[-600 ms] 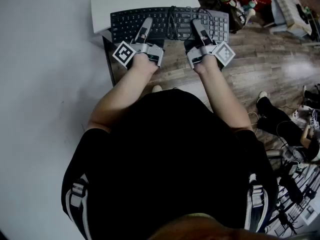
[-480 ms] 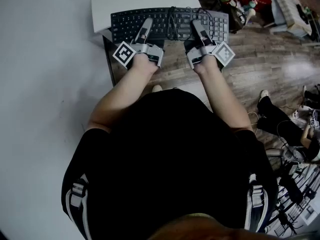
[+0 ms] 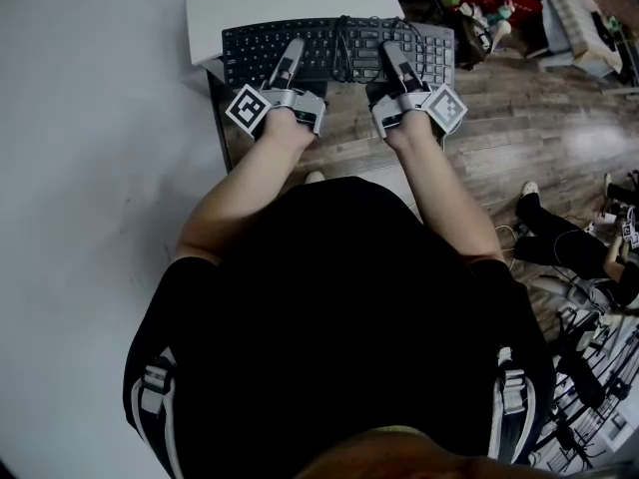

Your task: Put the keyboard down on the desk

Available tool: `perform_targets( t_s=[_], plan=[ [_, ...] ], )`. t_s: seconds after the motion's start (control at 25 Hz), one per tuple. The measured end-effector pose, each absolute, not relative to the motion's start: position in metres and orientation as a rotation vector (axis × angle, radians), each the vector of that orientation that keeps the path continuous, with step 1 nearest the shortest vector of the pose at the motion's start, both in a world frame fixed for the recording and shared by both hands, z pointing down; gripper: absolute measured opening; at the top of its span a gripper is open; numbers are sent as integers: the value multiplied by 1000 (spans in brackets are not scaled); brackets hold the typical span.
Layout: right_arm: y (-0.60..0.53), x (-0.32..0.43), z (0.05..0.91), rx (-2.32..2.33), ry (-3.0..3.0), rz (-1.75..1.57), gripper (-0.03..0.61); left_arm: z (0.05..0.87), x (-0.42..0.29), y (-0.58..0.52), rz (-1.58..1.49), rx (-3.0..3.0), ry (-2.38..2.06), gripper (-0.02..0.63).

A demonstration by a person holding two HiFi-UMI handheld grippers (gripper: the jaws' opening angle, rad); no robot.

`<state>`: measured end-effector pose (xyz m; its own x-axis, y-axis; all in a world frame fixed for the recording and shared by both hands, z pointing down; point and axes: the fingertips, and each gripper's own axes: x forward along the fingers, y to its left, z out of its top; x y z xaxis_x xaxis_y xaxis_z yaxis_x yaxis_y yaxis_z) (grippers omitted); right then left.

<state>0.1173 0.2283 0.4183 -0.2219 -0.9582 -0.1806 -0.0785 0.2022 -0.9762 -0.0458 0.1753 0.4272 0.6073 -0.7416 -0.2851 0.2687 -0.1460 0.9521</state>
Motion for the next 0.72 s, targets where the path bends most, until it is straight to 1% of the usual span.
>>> perform_targets(
  t_s=[0.28,0.72],
  plan=[
    [226,119,427,-1041,1531,-1170,106,437,-45,174,-920,1456,-427,84],
    [229,120,417,-1056,1517,-1173,106,423,-44,175,-904,1454,-421,84]
  ],
)
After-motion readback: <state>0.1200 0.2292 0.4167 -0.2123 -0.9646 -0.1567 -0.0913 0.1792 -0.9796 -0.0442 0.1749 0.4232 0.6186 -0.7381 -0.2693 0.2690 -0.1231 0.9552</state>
